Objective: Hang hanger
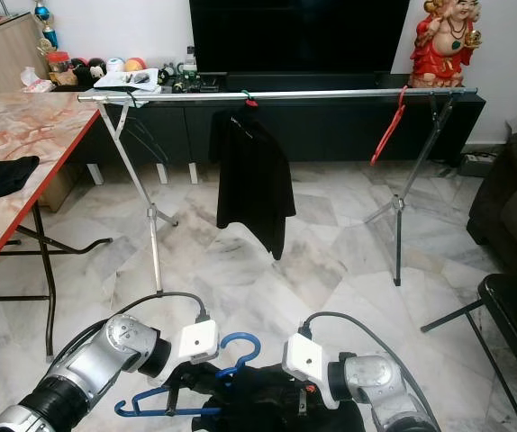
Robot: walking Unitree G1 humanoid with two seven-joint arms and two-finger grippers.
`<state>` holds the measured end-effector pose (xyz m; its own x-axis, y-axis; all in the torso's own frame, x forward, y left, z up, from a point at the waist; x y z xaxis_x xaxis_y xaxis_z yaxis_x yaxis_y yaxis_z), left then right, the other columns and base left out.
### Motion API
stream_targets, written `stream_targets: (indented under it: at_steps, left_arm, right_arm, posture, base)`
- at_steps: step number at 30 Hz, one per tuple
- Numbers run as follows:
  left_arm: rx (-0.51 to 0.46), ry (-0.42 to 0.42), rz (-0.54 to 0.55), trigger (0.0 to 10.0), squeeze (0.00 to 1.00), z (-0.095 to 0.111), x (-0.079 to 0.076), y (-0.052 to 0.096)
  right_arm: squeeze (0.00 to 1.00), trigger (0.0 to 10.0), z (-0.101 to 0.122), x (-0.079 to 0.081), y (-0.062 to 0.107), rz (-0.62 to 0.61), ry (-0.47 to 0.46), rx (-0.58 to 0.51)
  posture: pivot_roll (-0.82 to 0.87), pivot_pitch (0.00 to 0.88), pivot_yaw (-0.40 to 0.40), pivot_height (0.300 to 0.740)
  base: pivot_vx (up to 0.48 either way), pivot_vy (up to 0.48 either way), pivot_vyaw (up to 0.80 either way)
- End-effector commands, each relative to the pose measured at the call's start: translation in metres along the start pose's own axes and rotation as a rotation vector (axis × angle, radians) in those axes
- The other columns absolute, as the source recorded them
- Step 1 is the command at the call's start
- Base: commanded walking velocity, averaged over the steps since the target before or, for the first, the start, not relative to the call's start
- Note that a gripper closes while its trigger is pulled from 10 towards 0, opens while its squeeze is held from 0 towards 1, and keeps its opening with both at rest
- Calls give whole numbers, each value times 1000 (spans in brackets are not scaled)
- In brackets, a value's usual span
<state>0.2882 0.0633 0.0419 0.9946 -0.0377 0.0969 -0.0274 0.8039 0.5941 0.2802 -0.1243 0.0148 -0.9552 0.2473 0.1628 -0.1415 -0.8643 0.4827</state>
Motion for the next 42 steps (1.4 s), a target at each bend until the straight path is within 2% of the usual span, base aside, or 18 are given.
stream_targets:
  at_steps: [1, 5, 6, 7, 8, 10, 15, 22, 30, 32, 34, 35, 36, 39, 40, 42]
  left_arm:
    - [-2, 7, 43, 0, 0, 0, 6, 2]
    - [-8, 8, 75, 0, 0, 0, 9, 2]
    - [-9, 12, 81, 0, 0, -1, 10, 2]
    - [-9, 14, 83, 0, 0, -1, 10, 2]
    - [-2, 20, 91, 0, 0, -4, 10, 3]
    - [4, 21, 94, 0, 0, -6, 10, 4]
    - [21, 32, 106, 0, 0, -14, 9, 10]
    - [24, 31, 119, 0, 0, -17, 11, 16]
    - [-55, 46, 151, 0, 0, -7, 15, 12]
    - [-109, 55, 176, 0, 0, -2, 17, 13]
    - [-119, 63, 180, 0, 0, -3, 17, 15]
    - [-116, 67, 182, 0, 0, -5, 16, 17]
    - [-116, 67, 182, 0, 0, -5, 16, 17]
    - [-102, 79, 182, 0, 0, -12, 15, 21]
    - [-100, 80, 182, 0, 0, -13, 14, 22]
    - [-92, 86, 185, 0, 0, -18, 14, 27]
  right_arm:
    - [1000, 10000, 6, -1, 0, 14, 30, 1]
    - [1000, 10000, 1, -2, 3, 4, 52, 43]
    - [839, 10000, -1, -2, 4, 3, 60, 59]
    - [839, 10000, -2, -2, 5, 1, 63, 65]
    - [0, 10000, -3, -3, 7, -9, 76, 75]
    - [0, 10000, -3, -4, 8, -18, 83, 79]
    - [0, 10000, -6, -12, 24, -76, 130, 129]
    - [0, 10000, -15, -19, 46, -157, 121, 153]
    - [0, 10000, -21, -17, 47, -195, 91, 124]
    - [0, 10000, -20, -22, 51, -250, 97, 118]
    - [0, 10000, -17, -29, 59, -316, 118, 109]
    - [0, 10000, -10, -38, 67, -386, 126, 79]
    - [0, 10000, -10, -38, 67, -386, 126, 79]
    - [0, 10000, 5, -52, 94, -491, 150, 25]
    - [0, 10000, 7, -54, 99, -506, 156, 22]
    - [0, 10000, 7, -56, 121, -535, 168, 50]
  posture:
    - [102, 11, 5, 740]
    - [90, 15, 3, 740]
    - [90, 16, 3, 740]
    - [90, 16, 3, 740]
    - [87, 17, 2, 740]
    - [87, 17, 2, 740]
    - [80, 19, 1, 740]
    - [70, 19, -3, 740]
    - [66, 16, -4, 740]
    - [62, 18, -6, 740]
    - [60, 17, -7, 740]
    - [60, 17, -7, 740]
    - [60, 17, -7, 740]
    - [51, 13, -7, 740]
    - [51, 13, -7, 740]
    - [41, 11, -6, 740]
  base:
    - [0, 0, 0]
    - [0, 0, 0]
    - [0, 0, 0]
    - [0, 0, 0]
    - [0, 0, 0]
    - [0, 0, 0]
    - [0, 0, 0]
    - [0, 0, 0]
    - [0, 0, 0]
    - [0, 0, 0]
    - [0, 0, 0]
    - [0, 0, 0]
    - [0, 0, 0]
    - [0, 0, 0]
    - [0, 0, 0]
    - [0, 0, 0]
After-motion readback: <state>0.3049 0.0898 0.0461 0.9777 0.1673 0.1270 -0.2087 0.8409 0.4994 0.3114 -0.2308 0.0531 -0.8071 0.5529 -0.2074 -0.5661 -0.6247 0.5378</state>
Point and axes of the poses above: a point about 5 cm out from each wrist's last joint towards the gripper, its own y axis pointing back from the gripper into the wrist, its own z axis along the axis of the wrist's last joint, x = y × z, the point moved 4 cm from there along -y, pointing out of the wrist towards the gripper, and after that the axes turned 9 degrees about -y, right-handed, at the moved point
